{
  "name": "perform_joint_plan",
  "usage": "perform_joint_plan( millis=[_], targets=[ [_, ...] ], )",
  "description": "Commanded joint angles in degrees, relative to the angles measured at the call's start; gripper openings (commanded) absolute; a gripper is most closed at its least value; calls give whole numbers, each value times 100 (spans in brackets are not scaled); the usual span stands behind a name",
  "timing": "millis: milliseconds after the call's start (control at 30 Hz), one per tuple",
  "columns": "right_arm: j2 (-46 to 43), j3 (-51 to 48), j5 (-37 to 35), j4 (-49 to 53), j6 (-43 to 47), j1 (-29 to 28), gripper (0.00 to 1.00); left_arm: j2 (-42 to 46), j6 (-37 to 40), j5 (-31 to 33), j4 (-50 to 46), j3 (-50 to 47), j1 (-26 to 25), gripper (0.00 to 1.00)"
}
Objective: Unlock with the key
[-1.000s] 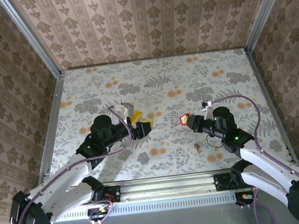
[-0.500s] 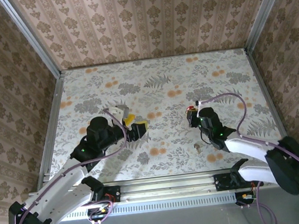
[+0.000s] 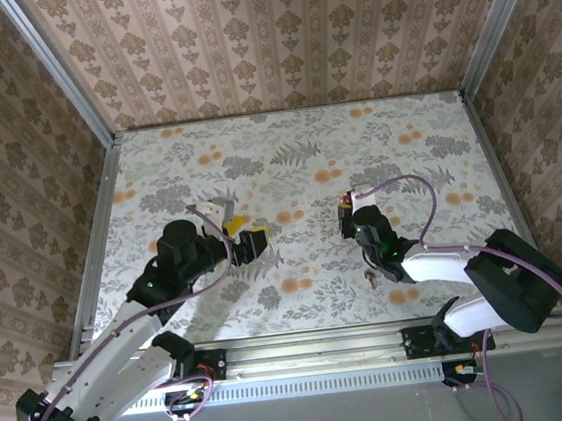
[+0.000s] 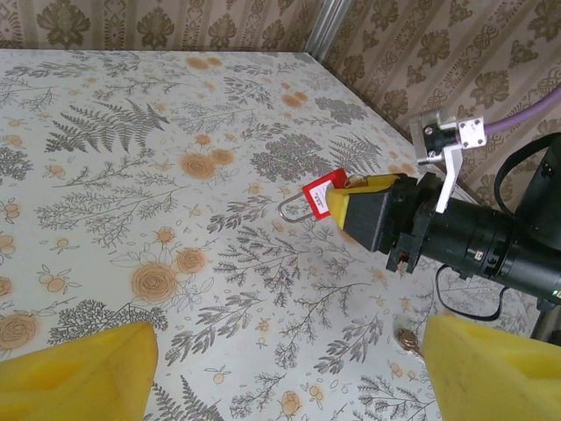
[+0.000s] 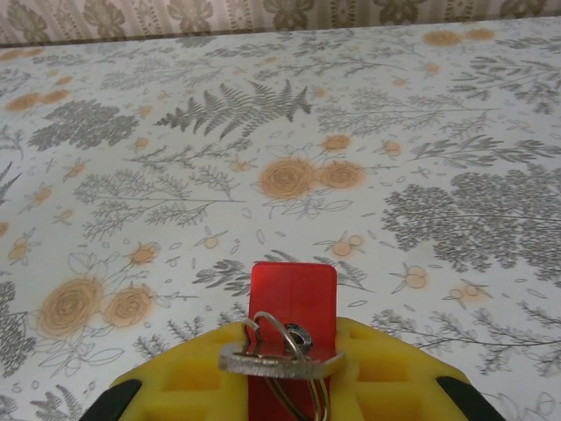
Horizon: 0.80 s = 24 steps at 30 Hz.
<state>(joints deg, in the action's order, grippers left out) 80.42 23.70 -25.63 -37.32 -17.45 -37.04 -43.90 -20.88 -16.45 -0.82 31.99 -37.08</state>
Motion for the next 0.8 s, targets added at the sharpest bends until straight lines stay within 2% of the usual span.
perform_joint_plan(
  millis=[0,167,367,767],
  targets=[
    [255,103,-405,-439,238,-233,0,92,44,11,29,-96,59,80],
    [198,115,-546,-548,499,-395,0,83,39,-56,-6,-78,69,79],
    [288,145,-213,-478,846,-591,0,186,19,-8,-29,-151,78,79],
    [908,475,-286,-337,1527,-1528,0,294,6,10,-84,-245,113,79]
  ],
)
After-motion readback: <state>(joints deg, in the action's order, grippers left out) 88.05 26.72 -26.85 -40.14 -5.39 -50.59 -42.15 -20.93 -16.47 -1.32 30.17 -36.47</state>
